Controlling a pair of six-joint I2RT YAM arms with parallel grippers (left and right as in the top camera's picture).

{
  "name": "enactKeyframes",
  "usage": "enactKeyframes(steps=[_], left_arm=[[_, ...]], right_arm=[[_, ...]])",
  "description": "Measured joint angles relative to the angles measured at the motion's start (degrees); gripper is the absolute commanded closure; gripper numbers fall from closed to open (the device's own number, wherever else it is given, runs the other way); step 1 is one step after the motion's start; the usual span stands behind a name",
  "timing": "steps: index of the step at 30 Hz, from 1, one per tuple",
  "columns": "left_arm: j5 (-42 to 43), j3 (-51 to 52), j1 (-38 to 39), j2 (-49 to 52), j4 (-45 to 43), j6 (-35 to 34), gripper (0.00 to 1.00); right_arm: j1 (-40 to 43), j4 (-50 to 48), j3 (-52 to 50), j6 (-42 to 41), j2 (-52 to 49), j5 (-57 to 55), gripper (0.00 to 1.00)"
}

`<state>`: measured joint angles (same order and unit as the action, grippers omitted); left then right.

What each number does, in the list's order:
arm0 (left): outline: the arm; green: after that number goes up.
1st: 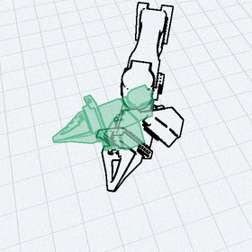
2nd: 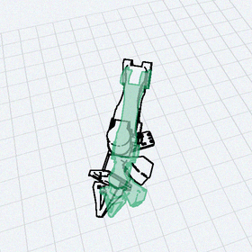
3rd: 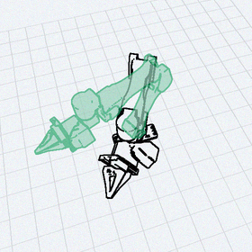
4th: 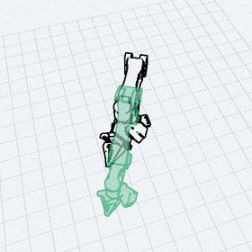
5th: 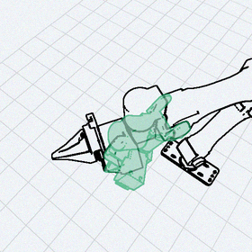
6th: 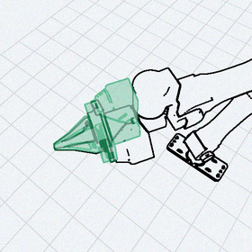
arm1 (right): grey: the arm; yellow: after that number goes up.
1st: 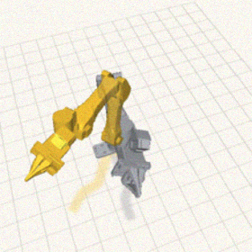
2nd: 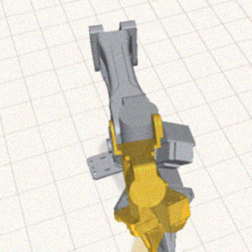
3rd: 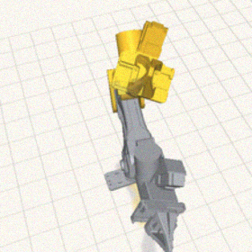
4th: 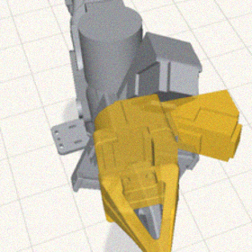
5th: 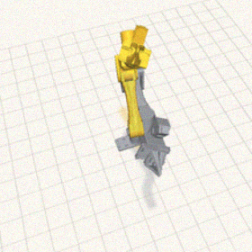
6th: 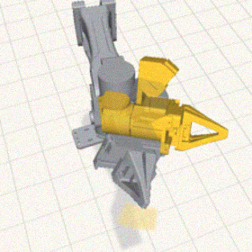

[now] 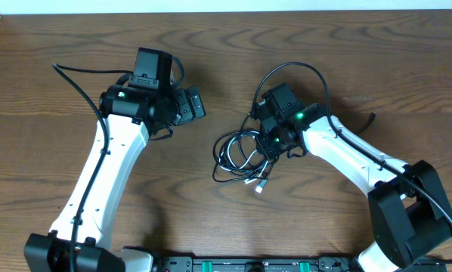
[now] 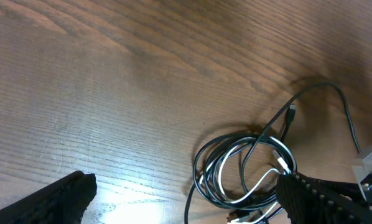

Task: Untangle cables
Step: 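Lower right gripper onto the cable bundle and grasp a loop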

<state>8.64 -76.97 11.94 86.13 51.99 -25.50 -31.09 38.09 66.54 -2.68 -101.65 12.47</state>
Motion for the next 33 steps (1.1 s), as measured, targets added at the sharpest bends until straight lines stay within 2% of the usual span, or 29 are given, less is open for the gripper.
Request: enactKeyframes(steps=[3,7,10,12,15,16,20,22,24,30,33], left_arm=[[0.00,0.00,0.00,0.00,0.00,0.00,0.02],[0.00,0.00,0.00,0.00,0.00,0.00,0.02],[0.00,0.00,0.00,0.00,0.02,0.00,0.02],[0.00,0.00,0.00,0.00,0.02,0.00,0.02],[0.00,0.00,0.00,0.00,0.04,0.00,0.02],[0.00,0.00,0.00,0.00,0.04,0.00,0.02],[0.00,0.00,0.00,0.00,0.04,0.00,0.02],[-0.02,0.00,0.00,0.00,0.04,0.00,0.02],[-0.02,0.00,0.00,0.00,0.04,0.00,0.02],[0.00,0.00,0.00,0.00,0.04,0.00,0.02],[0.00,0.00,0.00,0.00,0.04,0.00,0.01]], right_arm=[[0.00,-1.33,-0.02,-0.11,0.00,-0.52,0.79],[0.00,-2.58,-0.02,-0.11,0.00,-0.76,0.93],[0.00,-2.67,-0.02,-0.39,0.00,-0.94,0.97],[0.00,-2.58,-0.02,-0.59,0.00,-0.96,0.96],[0.00,-1.79,-0.02,-1.05,0.00,-0.98,0.78],[0.00,-1.46,-0.02,-0.92,0.00,-0.98,0.78],[0.00,-0.98,-0.13,-0.07,0.00,-1.03,0.83],[0.00,-1.05,-0.42,0.22,0.00,-1.40,0.88],[0.00,-1.18,-0.72,0.57,0.00,-1.81,0.98],[0.15,-1.44,-0.66,0.42,0.00,-2.29,0.99],[0.94,1.46,1.99,0.04,0.02,-2.29,0.99]])
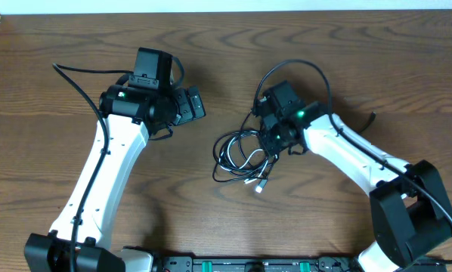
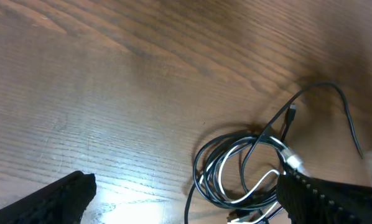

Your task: Untangle cables

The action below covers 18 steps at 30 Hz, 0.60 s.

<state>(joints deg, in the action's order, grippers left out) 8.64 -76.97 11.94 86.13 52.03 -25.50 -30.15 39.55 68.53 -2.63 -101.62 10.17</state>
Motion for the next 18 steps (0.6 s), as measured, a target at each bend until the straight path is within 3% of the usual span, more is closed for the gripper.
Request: enactKeyframes(steps=[9,18], left_arm=[[-0.02,0.00,0.00,0.00,0.00,0.00,0.03],[0.70,0.00,0.00,0.00,-1.53,1.64,0.03]], right_arm=[[6.62,9.53,19.76,-0.44,5.49,0.61,0.99],[11.96,11.32,25.05,-3.76,13.07,9.44,0.99]])
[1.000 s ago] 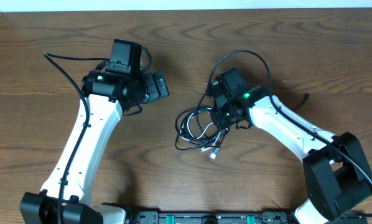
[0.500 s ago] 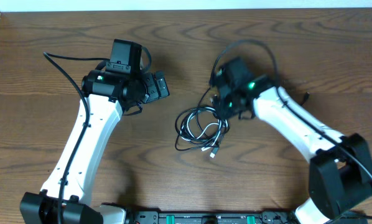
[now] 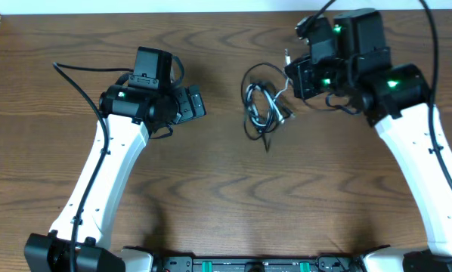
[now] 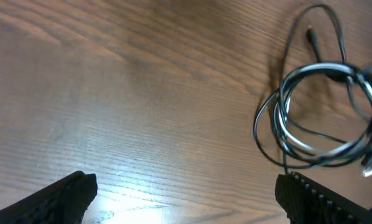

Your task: Untangle cables

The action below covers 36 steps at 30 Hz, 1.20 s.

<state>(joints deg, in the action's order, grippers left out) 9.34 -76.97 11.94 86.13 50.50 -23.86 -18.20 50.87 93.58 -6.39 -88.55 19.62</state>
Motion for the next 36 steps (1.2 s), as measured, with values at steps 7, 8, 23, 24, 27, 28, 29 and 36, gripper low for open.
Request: enactKeyframes(steps=[7,8,23,24,27,28,29,36], left_arm=[[4.55,0.00,0.00,0.00,-1.14,3.76,0.03],[4.81,0.00,0.00,0.00,-1.38,4.07,0.03],[5.81,0.00,4.85,4.72,-5.99,4.72,0.07],[5.81,0.00,5.44,5.22,-5.99,5.01,0.07],[5.79,0.00,7.69,6.05,-6.01,7.45,0.07],[5.81,0.00,8.35,6.16,-6.08,8.28,0.07],[5.79,0.00,9.33,6.21,-6.19,9.60,0.07],[5.86,0.00,16.17,8.24,-9.05,19.80,0.07]], right_arm=[[5.79,7.52,-0.20,-4.17,-0.11,0.37,0.99],[6.45,8.39,-0.52,-4.52,-0.20,-0.24,0.99],[10.10,4.92,-9.44,-5.05,-12.00,-2.67,0.13],[10.14,4.26,-9.44,-4.76,-12.00,-2.60,0.05],[10.58,2.99,-9.44,-4.15,-12.00,-2.45,0.04],[10.99,2.84,-9.42,-3.98,-12.00,-2.43,0.03],[11.61,2.80,-9.42,-3.85,-12.00,-2.43,0.04],[18.40,3.74,-9.42,-3.78,-12.00,-2.47,0.04]])
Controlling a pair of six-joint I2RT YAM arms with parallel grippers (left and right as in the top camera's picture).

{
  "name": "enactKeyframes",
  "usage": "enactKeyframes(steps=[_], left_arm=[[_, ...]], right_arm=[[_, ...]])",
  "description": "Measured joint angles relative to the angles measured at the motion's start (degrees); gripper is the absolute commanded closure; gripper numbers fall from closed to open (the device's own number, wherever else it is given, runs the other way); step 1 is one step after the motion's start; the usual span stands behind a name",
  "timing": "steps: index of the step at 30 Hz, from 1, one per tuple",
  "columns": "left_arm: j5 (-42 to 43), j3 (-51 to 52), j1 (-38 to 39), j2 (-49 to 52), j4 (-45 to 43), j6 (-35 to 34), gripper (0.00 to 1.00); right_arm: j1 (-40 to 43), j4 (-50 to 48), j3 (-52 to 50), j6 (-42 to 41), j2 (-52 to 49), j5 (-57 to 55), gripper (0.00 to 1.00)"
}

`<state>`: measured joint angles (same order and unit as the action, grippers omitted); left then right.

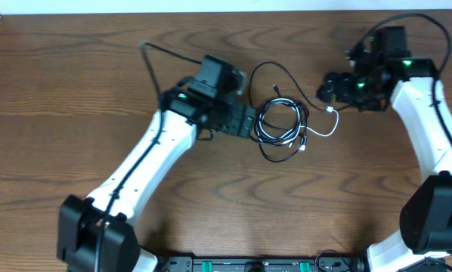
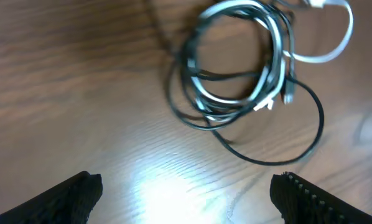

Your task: Untangle cables

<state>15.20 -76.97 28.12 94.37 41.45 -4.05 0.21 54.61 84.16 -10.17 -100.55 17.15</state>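
Observation:
The tangled cable bundle (image 1: 281, 123) lies on the wooden table, black and white loops coiled together. A white strand (image 1: 333, 127) trails right to a plug (image 1: 328, 109). A thin black strand (image 1: 286, 69) arcs behind the coil toward my right gripper (image 1: 330, 85), which hovers right of the coil; its jaw state is not visible. My left gripper (image 1: 245, 121) stands open just left of the coil. In the left wrist view the bundle (image 2: 236, 68) lies ahead of the spread fingers (image 2: 68, 199), nothing between them.
The table's far edge (image 1: 226, 12) runs along the top. A black rail (image 1: 249, 264) sits at the front edge. My left arm's own lead (image 1: 156, 50) loops above its elbow.
The bundle, then hanging from my right gripper at the back, now lies on the table at centre. My right gripper is further right, and my left arm has come from the left up to the coil.
My right gripper was down on the bundle at mid-table while the left arm waited open at the left. Then the right gripper held the bundle up near the back. Now the coil rests further back than at first, with both grippers beside it.

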Motion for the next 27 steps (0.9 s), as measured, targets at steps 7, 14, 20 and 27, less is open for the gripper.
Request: enactKeyframes(steps=[7,14,20,27], left_arm=[[0.11,0.00,5.05,9.03,-4.61,12.04,0.08],[-0.90,0.00,11.41,14.78,-10.29,27.65,0.08],[-3.58,0.00,13.94,14.93,-13.00,32.30,0.13],[-4.59,0.00,13.94,15.19,-13.38,33.83,0.26]], right_arm=[[5.31,2.51,0.00,0.57,0.00,-0.04,0.05],[6.47,3.98,0.00,0.85,0.00,-0.02,0.05],[6.47,4.09,0.00,1.29,0.00,-0.02,0.06],[6.47,4.09,0.00,1.46,0.00,-0.02,0.06]])
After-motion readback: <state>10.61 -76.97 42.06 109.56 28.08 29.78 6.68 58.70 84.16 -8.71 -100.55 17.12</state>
